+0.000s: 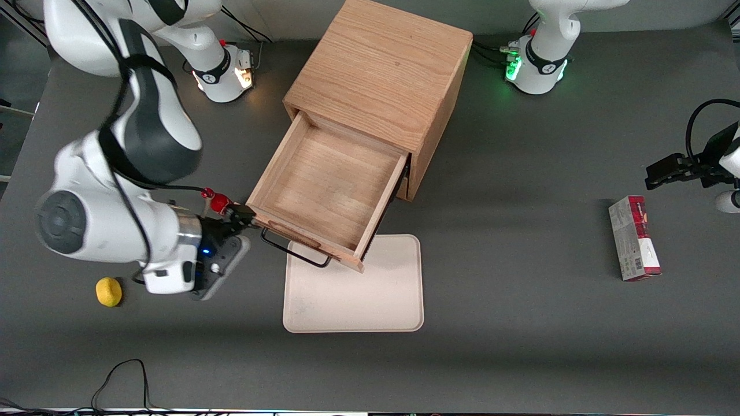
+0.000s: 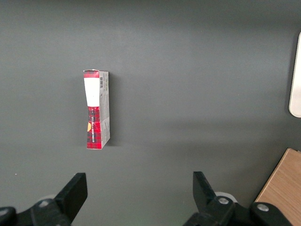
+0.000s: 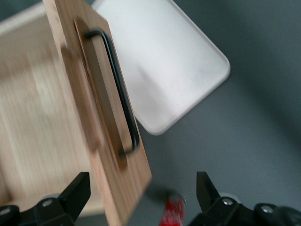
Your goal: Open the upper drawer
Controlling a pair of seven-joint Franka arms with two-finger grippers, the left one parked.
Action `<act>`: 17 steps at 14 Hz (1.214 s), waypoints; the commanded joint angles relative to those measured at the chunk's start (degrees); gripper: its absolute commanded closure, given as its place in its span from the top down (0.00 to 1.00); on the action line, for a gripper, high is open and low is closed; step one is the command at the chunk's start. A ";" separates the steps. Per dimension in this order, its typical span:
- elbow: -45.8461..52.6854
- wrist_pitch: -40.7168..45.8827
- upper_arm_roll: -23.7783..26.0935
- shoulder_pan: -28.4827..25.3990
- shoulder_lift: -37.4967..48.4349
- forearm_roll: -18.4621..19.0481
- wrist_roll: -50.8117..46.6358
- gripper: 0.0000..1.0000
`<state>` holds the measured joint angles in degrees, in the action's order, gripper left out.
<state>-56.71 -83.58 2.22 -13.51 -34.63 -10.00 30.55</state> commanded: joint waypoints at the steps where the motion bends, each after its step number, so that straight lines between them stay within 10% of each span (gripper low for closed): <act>1: -11.09 1.49 -2.03 -0.12 9.37 2.26 -0.31 1.00; 17: -41.90 -2.02 -13.89 -0.21 37.96 7.63 -30.90 1.00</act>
<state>-96.75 -84.58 -9.32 -13.31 0.37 -3.30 1.90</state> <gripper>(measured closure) 0.000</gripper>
